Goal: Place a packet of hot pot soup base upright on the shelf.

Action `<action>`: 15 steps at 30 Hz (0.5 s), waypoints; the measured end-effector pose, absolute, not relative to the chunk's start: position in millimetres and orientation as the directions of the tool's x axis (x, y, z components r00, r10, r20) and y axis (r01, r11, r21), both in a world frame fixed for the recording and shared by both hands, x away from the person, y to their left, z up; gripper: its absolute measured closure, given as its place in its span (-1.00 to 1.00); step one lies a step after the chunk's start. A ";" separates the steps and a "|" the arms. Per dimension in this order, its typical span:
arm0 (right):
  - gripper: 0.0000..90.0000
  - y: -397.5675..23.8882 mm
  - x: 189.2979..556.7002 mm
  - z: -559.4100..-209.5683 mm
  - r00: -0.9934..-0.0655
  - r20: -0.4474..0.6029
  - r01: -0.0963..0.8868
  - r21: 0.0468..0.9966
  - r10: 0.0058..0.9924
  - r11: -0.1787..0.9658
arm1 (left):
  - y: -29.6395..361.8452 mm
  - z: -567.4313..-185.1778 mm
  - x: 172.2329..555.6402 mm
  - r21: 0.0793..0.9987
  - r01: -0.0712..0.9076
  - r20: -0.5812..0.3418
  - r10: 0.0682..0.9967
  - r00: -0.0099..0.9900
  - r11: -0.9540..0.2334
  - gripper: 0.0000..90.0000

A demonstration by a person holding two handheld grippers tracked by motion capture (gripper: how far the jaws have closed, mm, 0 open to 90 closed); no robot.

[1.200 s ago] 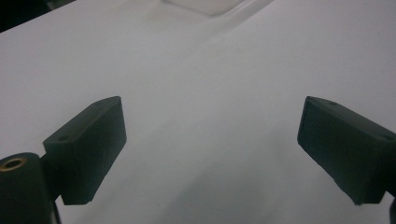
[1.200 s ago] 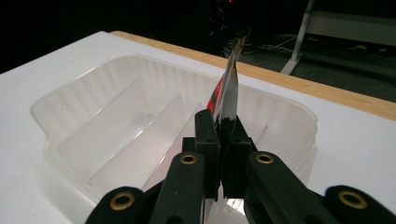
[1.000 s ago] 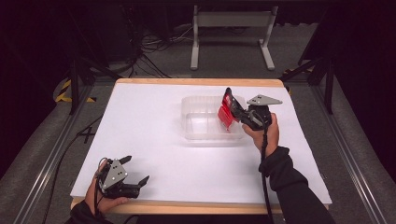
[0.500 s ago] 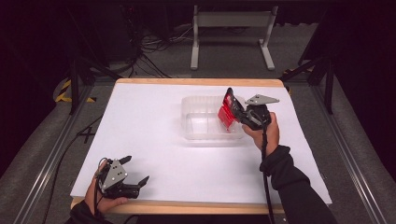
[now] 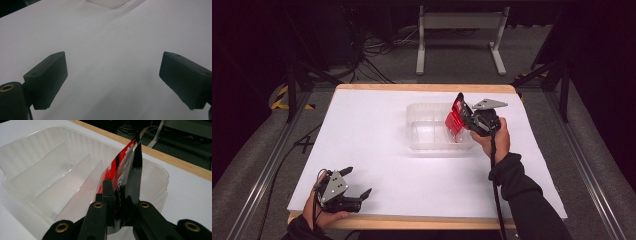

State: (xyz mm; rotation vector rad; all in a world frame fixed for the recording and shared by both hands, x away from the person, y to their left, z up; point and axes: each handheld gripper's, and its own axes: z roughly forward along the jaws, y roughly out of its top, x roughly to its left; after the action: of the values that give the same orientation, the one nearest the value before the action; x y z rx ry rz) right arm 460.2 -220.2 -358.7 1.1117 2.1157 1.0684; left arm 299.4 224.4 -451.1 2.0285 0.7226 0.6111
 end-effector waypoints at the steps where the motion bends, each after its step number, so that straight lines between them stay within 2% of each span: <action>1: 0.89 -219.8 460.7 -358.6 -0.531 -0.083 0.437 0.825 0.843 0.357 | 224.5 -451.1 299.3 0.855 0.259 0.147 0.688 0.710 -0.450 -0.81; 7: 0.88 -217.9 463.3 -358.8 -0.530 -0.087 0.443 0.820 0.844 0.363 | 224.8 -450.7 299.0 0.856 0.260 0.145 0.690 0.709 -0.446 -0.80; 15: 0.77 -223.9 460.4 -354.9 -0.534 -0.082 0.458 0.808 0.841 0.370 | 225.9 -450.3 298.7 0.858 0.258 0.147 0.692 0.707 -0.445 -0.80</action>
State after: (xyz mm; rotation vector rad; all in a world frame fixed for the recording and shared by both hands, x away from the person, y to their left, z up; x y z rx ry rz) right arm 460.4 -223.9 -354.9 1.1210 2.1455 1.0373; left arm 298.7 225.9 -450.3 2.0212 0.7254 0.6150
